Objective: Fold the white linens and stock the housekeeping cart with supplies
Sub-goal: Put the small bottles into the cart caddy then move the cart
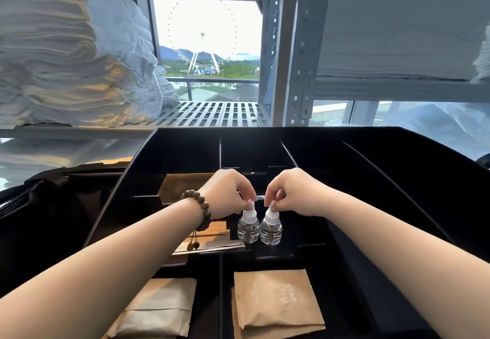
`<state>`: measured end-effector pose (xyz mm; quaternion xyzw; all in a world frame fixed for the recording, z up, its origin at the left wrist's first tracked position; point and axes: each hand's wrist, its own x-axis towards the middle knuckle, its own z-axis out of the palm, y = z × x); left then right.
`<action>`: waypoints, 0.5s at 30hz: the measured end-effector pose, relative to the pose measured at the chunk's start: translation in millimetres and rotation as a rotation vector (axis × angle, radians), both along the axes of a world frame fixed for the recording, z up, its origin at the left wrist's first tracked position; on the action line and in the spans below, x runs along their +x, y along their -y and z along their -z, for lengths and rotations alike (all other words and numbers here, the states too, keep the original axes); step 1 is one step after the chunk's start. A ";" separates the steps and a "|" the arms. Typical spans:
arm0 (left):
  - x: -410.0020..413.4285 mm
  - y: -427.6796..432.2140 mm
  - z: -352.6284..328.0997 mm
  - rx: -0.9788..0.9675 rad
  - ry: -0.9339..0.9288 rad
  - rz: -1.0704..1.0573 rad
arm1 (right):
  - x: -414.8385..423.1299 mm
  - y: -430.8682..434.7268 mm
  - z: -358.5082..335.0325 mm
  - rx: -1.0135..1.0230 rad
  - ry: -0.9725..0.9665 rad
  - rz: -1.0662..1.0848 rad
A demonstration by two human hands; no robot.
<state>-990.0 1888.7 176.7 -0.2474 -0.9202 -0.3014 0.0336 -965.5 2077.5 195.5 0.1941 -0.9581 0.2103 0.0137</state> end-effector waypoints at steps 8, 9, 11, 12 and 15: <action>-9.9 -10.5 -1.9 -0.031 -0.025 0.019 | -12.3 -16.8 -6.0 0.012 -0.016 0.040; -11.2 -12.1 -1.8 -0.026 -0.031 0.017 | -13.9 -18.5 -7.3 0.025 -0.019 0.043; -14.2 -15.9 -2.4 -0.014 -0.045 0.014 | -17.3 -21.1 -9.9 0.059 -0.016 0.058; -15.9 -18.4 -3.3 -0.008 -0.052 0.013 | -18.5 -21.9 -10.6 0.083 -0.012 0.065; -19.7 -26.7 -5.7 0.004 -0.065 0.022 | -21.5 -22.5 -10.1 0.180 -0.015 0.078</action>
